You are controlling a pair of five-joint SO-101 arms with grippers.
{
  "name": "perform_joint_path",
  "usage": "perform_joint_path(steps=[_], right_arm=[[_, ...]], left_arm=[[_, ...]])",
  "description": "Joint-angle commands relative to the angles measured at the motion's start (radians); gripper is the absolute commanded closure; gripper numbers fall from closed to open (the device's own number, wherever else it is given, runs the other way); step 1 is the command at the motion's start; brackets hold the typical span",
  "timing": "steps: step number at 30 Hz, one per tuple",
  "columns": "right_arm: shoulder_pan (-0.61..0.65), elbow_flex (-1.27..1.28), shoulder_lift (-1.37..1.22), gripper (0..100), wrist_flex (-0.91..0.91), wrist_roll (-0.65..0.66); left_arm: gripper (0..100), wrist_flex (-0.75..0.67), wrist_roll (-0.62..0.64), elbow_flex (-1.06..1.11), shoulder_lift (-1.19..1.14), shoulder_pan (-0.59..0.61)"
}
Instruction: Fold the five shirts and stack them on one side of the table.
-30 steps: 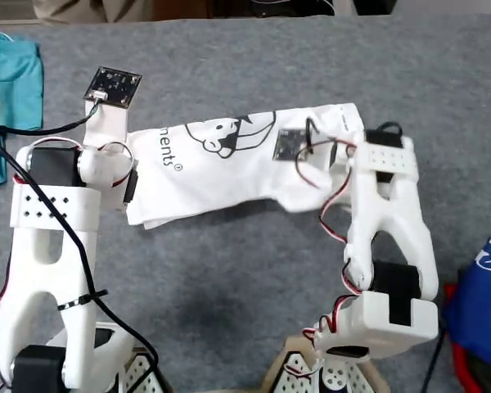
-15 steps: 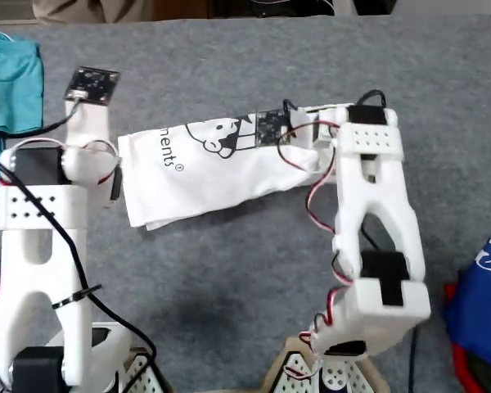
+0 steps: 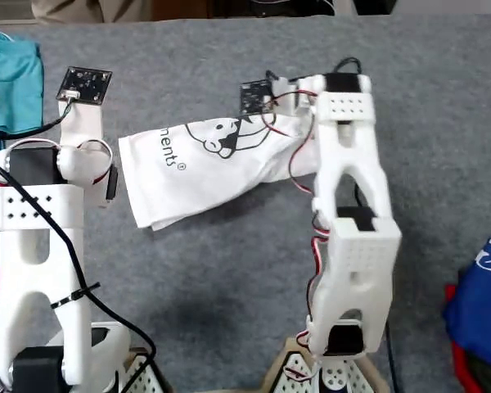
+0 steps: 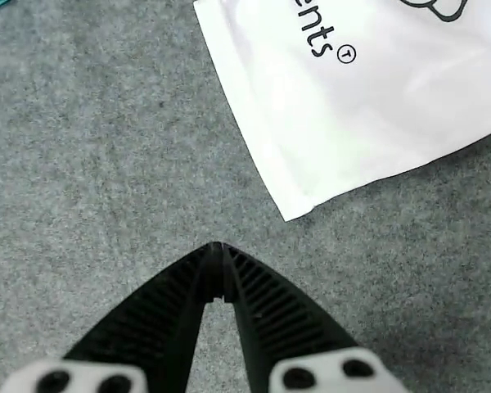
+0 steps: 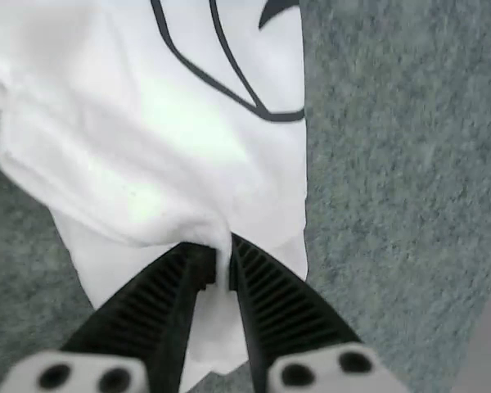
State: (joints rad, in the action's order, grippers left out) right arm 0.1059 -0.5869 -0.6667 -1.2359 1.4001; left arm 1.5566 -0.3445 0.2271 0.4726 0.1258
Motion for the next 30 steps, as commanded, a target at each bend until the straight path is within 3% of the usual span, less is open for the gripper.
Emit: perform_joint_path(steps=[1, 4, 10, 15, 23, 27, 30], right_arm=[[0.039, -0.124, -0.035, 99.5, -0.014, 0.008], [0.036, -0.159, -0.076, 97.2, -0.012, 0.003], [0.016, -0.216, -0.087, 79.1, -0.023, -0.115], [0.004, -0.354, -0.087, 76.3, -0.150, -0.143], [-0.024, -0.670, -0.088, 76.9, -0.554, -0.146], [-0.081, -0.711, -0.074, 84.9, -0.552, -0.305], [-0.124, -0.633, -0.031, 91.0, -0.552, -0.419]], left_arm=[[98, -0.005, 0.000, -0.012, 0.028, 0.003], [98, -0.002, -0.028, -0.008, 0.030, 0.008], [98, -0.003, -0.026, -0.008, 0.030, 0.005], [98, -0.005, -0.026, -0.011, 0.030, 0.003], [98, 0.002, -0.026, 0.006, 0.021, -0.006], [98, -0.005, -0.002, 0.040, -0.005, -0.011], [92, -0.005, 0.094, 0.037, -0.067, -0.031]])
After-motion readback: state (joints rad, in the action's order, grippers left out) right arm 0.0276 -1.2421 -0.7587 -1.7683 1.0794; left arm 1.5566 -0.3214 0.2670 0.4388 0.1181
